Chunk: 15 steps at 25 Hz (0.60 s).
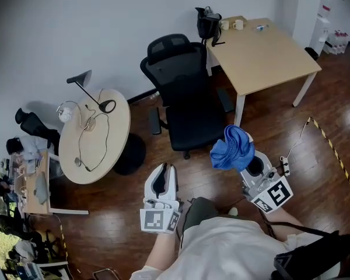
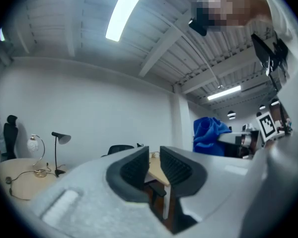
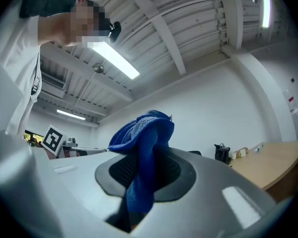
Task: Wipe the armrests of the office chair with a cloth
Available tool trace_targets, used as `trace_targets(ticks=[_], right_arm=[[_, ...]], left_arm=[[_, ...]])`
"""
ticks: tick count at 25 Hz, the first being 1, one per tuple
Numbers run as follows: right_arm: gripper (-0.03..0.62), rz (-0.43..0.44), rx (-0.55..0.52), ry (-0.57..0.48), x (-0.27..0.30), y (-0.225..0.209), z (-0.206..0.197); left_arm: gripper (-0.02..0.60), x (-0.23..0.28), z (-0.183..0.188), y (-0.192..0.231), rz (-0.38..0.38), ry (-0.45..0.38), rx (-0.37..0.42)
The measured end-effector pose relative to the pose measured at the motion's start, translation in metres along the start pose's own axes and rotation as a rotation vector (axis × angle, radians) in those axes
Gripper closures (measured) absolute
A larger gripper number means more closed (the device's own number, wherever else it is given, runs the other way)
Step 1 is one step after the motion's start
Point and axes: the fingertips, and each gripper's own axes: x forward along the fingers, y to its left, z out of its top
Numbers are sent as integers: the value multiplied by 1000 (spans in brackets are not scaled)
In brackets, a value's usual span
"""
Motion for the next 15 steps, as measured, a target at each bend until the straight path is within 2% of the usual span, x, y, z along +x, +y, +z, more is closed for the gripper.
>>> trace_targets(ticks=[3,4,9,12,15], right_arm=[[523,-27,-22,4,-8,10,5],[523,-38,-22,7,-11,12,4],[523,-110,33,43,-18,15,-9],[523,-106,49,46,-12,31,-10],[523,-96,49,61,1,45,-15]], left_arm=[[533,-4,4,-5,-7,1,7],[591,-6,4,-6,-9,4,13],[591,-20,4,-3,-55,-7,-18],[591,-37,4,10,-59,17,-9],[591,-49,-3,30,-48,33,-37]])
